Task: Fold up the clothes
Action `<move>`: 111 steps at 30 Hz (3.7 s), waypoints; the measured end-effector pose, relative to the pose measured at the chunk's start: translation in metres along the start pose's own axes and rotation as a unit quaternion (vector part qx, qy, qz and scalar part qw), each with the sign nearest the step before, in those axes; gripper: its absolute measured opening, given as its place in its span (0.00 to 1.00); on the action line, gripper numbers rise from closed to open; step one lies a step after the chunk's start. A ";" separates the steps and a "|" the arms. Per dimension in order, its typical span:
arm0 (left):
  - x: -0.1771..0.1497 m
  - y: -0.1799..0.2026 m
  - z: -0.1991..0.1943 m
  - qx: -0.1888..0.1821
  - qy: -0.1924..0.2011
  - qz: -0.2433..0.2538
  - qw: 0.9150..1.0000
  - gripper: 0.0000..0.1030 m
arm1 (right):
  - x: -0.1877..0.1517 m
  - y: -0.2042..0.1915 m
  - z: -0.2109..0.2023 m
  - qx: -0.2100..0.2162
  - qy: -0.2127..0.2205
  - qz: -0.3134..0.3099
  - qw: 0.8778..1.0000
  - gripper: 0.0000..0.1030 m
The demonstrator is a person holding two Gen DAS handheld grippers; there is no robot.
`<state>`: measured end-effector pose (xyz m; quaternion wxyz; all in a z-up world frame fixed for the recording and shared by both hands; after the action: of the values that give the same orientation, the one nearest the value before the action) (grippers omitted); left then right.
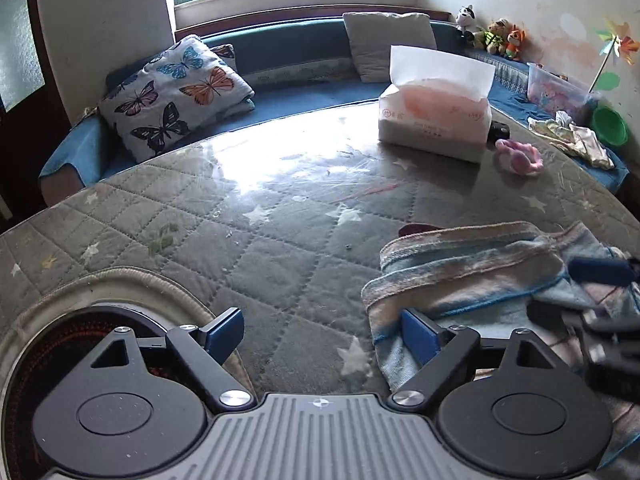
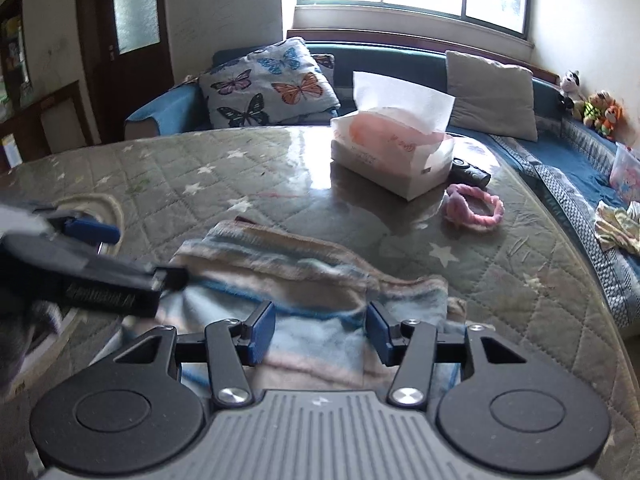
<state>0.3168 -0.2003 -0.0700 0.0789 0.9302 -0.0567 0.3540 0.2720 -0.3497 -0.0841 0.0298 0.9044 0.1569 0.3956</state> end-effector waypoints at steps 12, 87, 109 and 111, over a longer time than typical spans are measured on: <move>0.001 -0.004 0.003 0.009 -0.003 0.012 1.000 0.85 | 0.005 -0.069 -0.020 0.015 0.033 -0.109 0.993 0.57; -0.152 0.001 -0.156 -0.039 0.018 0.040 0.998 1.00 | -0.133 -0.078 -0.181 -0.031 0.055 0.059 0.996 1.00; -0.180 -0.005 -0.182 -0.036 0.025 0.060 0.997 1.00 | -0.145 -0.099 -0.193 -0.071 0.037 0.078 0.994 1.00; -0.181 -0.005 -0.184 -0.036 0.027 0.060 0.997 1.00 | -0.147 -0.101 -0.193 -0.073 0.034 0.080 0.994 1.00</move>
<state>0.0639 -0.1517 -0.0556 0.0927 0.9119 -0.1226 0.3804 0.0122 -0.3129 -0.0734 0.0587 0.8955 0.0559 0.4376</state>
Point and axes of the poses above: each gripper's, at about its wrist camera, not at the fingertips, and z roughly the way its jaws point, y to its right, x to its top, the point moved 7 cm from there along z, roughly the way its jaws point, and after that the axes turned 14 degrees about -z, right-handed, at the moved point
